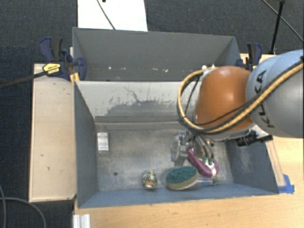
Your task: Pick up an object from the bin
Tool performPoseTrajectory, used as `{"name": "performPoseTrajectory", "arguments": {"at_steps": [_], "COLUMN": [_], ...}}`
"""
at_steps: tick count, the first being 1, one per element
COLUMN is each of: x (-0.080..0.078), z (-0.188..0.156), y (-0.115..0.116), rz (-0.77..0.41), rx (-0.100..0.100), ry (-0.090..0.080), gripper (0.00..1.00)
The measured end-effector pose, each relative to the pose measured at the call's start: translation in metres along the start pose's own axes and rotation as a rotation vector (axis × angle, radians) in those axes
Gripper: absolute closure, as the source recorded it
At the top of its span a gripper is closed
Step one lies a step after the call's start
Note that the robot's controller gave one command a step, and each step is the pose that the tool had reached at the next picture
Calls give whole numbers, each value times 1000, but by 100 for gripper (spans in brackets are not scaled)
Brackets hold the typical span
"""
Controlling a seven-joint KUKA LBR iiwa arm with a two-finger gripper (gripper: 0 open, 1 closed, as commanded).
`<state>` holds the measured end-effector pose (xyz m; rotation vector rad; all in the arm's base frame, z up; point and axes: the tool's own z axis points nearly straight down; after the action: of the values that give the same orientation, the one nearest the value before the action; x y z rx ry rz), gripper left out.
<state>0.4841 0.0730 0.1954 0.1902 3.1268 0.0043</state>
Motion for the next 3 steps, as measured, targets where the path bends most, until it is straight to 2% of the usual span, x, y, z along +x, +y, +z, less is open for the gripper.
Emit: {"name": "performPoseTrajectory", "arguments": {"at_steps": [1, 2, 3], "x": [1, 4, 2], "z": [4, 113, 110], "y": [-1, -15, -14], "rz": [2, -327, -323], "rx": [2, 1, 0], "ry": [8, 12, 7], "gripper": [0, 0, 100]}}
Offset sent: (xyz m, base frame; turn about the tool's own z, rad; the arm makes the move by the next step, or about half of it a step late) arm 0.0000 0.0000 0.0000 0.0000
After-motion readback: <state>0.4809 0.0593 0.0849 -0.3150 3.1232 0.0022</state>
